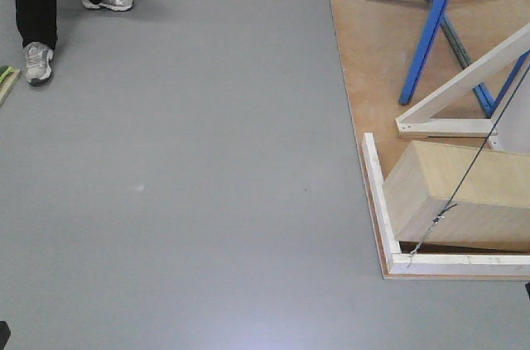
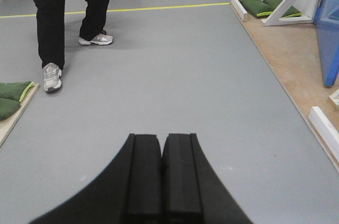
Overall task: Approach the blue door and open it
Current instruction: 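Drive the base forward and turn toward the blue door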
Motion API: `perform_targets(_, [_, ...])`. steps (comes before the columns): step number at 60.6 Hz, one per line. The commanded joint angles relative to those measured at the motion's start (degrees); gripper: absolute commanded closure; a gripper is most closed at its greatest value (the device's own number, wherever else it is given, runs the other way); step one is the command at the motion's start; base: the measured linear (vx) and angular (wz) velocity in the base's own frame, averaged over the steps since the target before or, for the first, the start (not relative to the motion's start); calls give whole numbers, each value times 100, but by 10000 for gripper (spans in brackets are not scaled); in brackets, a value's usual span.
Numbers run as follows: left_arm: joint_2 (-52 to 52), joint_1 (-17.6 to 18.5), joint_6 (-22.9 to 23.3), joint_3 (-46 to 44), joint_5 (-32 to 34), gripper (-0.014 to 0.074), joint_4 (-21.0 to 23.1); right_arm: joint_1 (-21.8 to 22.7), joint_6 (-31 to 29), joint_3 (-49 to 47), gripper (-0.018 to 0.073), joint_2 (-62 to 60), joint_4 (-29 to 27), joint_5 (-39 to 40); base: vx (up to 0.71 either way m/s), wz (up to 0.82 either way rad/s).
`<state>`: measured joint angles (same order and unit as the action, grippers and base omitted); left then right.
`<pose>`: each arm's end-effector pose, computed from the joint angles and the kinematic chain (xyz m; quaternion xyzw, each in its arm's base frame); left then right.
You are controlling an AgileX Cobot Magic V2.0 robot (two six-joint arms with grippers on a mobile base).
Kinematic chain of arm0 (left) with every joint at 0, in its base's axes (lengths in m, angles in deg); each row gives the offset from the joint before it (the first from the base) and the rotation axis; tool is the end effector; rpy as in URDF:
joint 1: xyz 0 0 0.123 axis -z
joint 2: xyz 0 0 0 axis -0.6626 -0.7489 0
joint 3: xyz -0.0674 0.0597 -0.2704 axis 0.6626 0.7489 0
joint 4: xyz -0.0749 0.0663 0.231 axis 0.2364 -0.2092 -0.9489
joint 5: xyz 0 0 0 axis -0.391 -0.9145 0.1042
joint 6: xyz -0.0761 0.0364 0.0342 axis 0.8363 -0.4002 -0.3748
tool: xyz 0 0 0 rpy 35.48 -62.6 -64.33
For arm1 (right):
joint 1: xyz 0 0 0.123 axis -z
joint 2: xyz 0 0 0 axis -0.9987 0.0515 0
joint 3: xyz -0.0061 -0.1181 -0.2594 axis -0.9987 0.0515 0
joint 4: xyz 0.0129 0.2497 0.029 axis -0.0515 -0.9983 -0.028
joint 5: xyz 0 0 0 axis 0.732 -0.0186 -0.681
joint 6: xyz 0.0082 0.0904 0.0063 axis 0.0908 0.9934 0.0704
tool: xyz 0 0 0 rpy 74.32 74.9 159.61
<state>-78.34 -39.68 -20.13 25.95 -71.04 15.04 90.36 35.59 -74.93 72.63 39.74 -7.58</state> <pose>0.0528 0.0007 0.1706 0.0112 0.8009 0.0055 0.5987 0.0567 -0.0029 0.1968 0.0826 0.7044 0.0444 0.7036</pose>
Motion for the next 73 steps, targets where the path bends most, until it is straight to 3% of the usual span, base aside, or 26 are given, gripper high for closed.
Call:
perform_targets(1, [107, -63, 23, -138, 431, 526, -9, -10, 4, 41, 564, -85, 12, 476, 27, -1])
perform_targets(9, [107, -237, 23, -138, 431, 526, -9, -9, 4, 41, 564, -90, 12, 476, 30, 0])
perform_targets(73, [69, -236, 23, -138, 431, 526, -9, 10, 4, 41, 564, -67, 12, 480, 43, -3])
